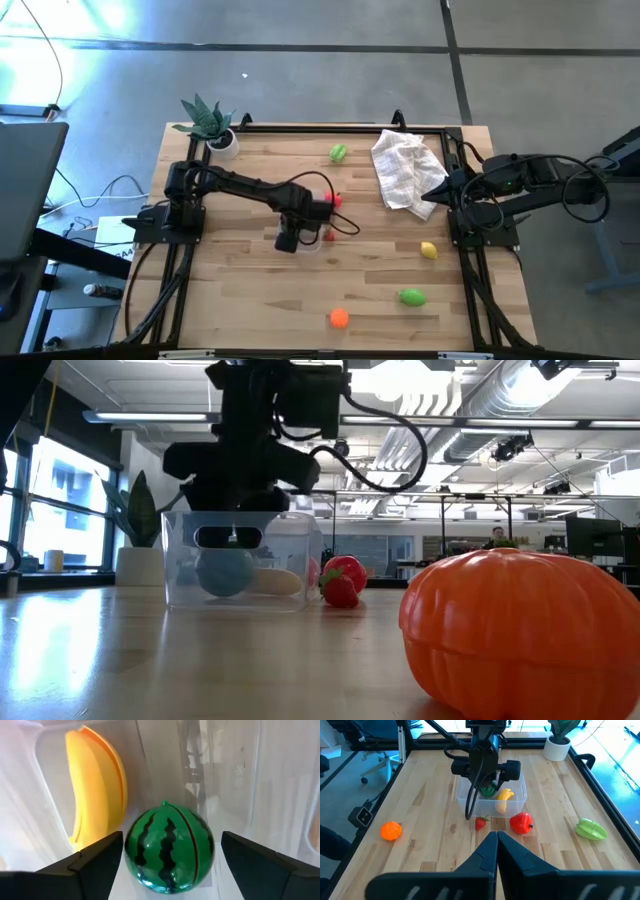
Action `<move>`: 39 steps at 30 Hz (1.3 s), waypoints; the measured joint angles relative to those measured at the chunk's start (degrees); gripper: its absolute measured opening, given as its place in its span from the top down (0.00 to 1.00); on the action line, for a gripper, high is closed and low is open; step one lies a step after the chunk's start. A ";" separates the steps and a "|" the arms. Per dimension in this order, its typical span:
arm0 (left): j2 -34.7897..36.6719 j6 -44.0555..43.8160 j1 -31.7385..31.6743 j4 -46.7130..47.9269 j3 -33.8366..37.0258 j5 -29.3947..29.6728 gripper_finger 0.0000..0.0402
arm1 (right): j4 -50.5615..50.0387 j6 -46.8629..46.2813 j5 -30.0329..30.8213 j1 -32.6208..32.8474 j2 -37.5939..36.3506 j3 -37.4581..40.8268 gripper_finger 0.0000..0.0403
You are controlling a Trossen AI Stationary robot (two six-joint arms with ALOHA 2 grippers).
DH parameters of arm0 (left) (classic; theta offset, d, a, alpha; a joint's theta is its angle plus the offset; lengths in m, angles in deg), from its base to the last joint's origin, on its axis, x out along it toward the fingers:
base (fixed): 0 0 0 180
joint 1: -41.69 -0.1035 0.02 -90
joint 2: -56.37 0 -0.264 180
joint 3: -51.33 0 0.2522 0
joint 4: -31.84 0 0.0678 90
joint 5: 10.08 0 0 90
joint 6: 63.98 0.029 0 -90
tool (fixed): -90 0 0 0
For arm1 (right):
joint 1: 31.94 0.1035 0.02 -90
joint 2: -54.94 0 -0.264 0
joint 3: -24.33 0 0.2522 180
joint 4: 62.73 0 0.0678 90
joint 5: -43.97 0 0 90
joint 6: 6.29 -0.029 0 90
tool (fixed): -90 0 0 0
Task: Pick and placing Produce into tupperware
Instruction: Put the watermelon into the bin, then put the starfruit into the bin
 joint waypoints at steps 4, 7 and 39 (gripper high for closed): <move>0.00 0.01 0.00 2.17 -2.77 1.11 0.22 | 0.00 -0.01 0.00 0.01 -0.01 0.00 1.00; 0.02 0.02 0.00 3.91 -5.11 1.82 0.23 | 0.00 0.00 0.00 0.00 0.00 0.00 1.00; 0.13 2.12 0.07 2.44 -26.35 6.27 0.26 | 0.00 0.00 -0.01 0.01 0.01 0.00 1.00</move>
